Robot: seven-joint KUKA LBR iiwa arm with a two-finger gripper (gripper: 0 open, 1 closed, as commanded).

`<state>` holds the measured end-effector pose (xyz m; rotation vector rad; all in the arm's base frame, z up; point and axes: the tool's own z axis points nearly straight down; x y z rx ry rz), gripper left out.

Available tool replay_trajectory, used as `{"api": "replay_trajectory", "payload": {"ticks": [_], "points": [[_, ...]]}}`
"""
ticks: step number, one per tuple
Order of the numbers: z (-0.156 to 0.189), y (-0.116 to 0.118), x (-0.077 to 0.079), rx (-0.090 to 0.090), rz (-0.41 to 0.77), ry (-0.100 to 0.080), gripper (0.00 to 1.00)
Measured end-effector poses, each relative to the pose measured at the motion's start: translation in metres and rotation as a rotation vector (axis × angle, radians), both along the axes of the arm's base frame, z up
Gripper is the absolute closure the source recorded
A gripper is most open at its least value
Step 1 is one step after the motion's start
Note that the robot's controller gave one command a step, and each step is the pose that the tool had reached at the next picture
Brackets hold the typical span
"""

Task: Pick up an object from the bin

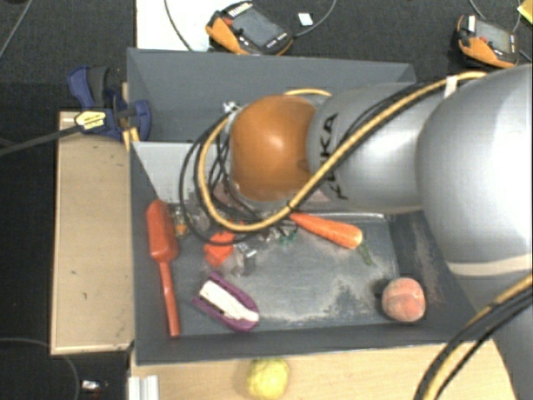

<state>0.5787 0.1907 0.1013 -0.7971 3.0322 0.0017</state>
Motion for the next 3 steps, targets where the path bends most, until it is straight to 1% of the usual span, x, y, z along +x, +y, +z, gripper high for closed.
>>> {"api": "replay_trajectory", "payload": {"ticks": [1,2,3], "points": [[0.044,-0.016,0.007,0.002,-0.292,0.001,0.00],[-0.001,-0.030,-0.001,-0.003,0.191,0.006,0.00],[-0.031,-0.020,0.013,0.003,-0.025,-0.005,0.00]]}}
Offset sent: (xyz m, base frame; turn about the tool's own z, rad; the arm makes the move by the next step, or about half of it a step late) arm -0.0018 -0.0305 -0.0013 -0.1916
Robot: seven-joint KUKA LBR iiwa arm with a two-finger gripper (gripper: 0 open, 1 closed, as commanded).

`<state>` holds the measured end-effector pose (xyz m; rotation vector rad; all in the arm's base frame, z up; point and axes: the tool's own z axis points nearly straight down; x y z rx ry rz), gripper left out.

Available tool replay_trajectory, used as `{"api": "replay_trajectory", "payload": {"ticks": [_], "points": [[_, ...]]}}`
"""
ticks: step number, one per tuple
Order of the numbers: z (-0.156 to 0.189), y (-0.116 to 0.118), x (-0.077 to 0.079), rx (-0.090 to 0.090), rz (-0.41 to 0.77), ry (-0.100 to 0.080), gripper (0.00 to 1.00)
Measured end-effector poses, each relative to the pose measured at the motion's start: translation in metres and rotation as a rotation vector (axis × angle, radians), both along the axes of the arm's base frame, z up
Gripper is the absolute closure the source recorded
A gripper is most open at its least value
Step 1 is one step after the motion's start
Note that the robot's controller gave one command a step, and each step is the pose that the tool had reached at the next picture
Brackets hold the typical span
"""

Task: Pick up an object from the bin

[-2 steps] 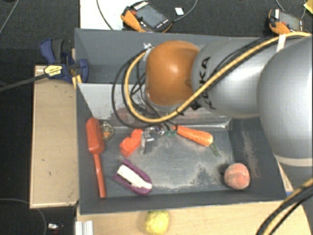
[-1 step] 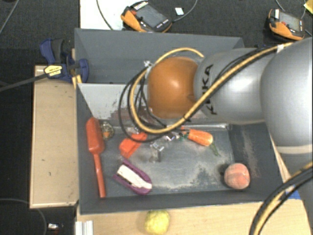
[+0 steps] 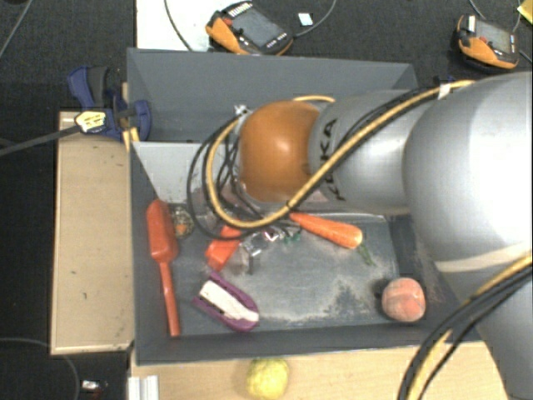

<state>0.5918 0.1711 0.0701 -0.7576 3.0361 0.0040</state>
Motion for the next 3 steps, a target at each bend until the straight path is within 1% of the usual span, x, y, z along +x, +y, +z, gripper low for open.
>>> {"api": "replay_trajectory", "payload": {"ticks": [1,2,3], "points": [[0.001,0.002,-0.001,-0.003,0.238,0.004,1.00],[0.001,0.002,-0.001,-0.003,0.238,0.004,1.00],[0.016,0.001,-0.005,-0.005,0.237,0.015,1.00]]}}
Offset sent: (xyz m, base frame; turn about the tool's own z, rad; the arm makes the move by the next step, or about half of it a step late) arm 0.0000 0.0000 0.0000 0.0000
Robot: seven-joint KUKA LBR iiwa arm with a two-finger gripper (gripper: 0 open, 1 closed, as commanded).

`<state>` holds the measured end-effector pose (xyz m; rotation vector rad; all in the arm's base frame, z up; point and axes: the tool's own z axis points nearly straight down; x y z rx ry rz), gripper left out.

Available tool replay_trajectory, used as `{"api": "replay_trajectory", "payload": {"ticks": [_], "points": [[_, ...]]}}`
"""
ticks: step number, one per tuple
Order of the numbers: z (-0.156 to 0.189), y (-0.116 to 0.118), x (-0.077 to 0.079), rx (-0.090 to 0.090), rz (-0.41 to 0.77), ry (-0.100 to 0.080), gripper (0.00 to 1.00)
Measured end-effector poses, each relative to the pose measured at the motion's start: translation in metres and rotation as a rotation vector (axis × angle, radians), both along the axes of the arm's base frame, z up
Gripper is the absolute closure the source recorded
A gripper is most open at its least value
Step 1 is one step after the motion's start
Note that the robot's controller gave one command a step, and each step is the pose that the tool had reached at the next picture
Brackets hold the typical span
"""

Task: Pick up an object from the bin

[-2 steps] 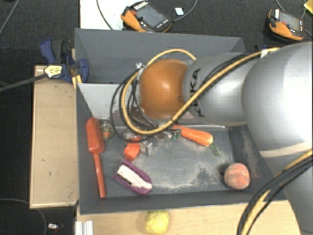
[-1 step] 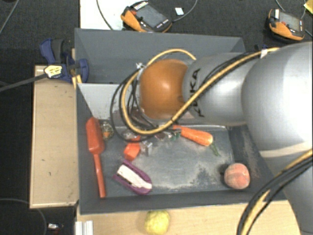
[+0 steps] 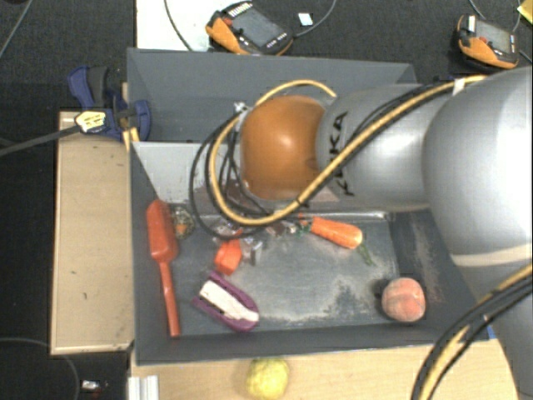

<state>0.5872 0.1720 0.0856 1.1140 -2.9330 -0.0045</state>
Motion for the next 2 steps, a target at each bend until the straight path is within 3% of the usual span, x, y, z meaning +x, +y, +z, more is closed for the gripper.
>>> {"api": "replay_trajectory", "payload": {"ticks": [1,2], "points": [[0.044,0.001,0.003,0.002,-0.001,-0.011,1.00],[0.057,0.001,0.003,0.003,-0.005,-0.011,1.00]]}}
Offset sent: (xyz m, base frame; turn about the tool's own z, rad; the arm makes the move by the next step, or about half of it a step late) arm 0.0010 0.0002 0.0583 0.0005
